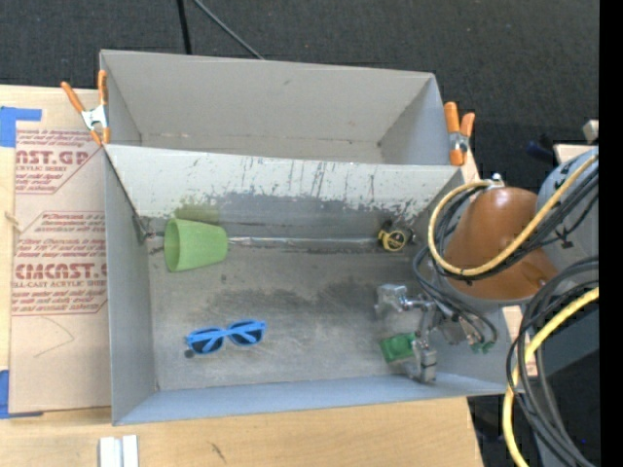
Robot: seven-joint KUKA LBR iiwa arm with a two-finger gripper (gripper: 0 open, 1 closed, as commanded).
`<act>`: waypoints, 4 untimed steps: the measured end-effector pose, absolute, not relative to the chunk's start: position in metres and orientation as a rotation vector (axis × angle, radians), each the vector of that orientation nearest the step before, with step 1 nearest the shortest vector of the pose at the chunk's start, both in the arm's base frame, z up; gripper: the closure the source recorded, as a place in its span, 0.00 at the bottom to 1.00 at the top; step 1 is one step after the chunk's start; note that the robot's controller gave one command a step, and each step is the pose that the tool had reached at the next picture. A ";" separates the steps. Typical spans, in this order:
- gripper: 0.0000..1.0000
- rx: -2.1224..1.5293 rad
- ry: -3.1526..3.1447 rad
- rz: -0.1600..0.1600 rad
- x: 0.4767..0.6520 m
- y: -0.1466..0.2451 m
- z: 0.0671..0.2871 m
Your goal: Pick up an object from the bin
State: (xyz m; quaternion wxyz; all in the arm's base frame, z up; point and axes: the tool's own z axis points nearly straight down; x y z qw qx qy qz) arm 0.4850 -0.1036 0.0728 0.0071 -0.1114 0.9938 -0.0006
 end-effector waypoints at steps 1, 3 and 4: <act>1.00 -0.347 3.119 0.001 0.482 -0.105 0.072; 1.00 -0.370 3.107 -0.006 0.521 -0.090 0.323; 1.00 -0.785 3.037 0.000 0.544 -0.062 0.317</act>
Offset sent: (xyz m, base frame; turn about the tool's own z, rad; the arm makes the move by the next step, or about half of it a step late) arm 0.0000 0.0000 0.0000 0.0000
